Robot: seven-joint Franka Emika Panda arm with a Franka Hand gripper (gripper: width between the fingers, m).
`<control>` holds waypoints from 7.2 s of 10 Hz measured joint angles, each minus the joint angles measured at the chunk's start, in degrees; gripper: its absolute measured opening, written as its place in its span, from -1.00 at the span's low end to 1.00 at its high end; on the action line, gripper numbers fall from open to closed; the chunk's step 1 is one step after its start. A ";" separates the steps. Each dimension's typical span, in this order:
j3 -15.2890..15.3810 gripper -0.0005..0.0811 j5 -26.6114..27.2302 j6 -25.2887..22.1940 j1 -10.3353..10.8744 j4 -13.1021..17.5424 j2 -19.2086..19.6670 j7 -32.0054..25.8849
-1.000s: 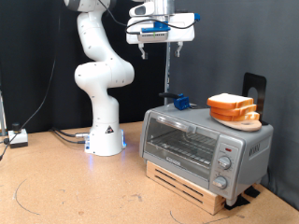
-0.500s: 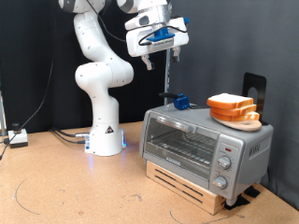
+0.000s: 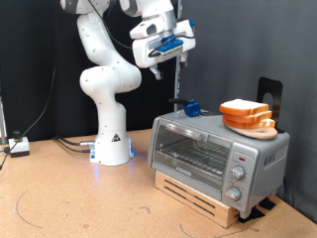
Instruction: Make a piece of toast with the oven
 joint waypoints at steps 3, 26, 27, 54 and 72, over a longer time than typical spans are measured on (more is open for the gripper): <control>-0.29 0.99 -0.73 -1.80 -0.46 -1.07 0.64 -0.04; 0.11 0.99 -11.11 20.17 -8.78 -12.44 16.46 5.00; -0.16 0.99 -11.76 21.76 -9.76 -11.94 18.33 5.02; -1.29 0.99 -16.72 39.16 -15.06 3.69 54.72 12.61; 2.16 0.99 15.40 17.87 -21.39 3.70 34.21 -22.65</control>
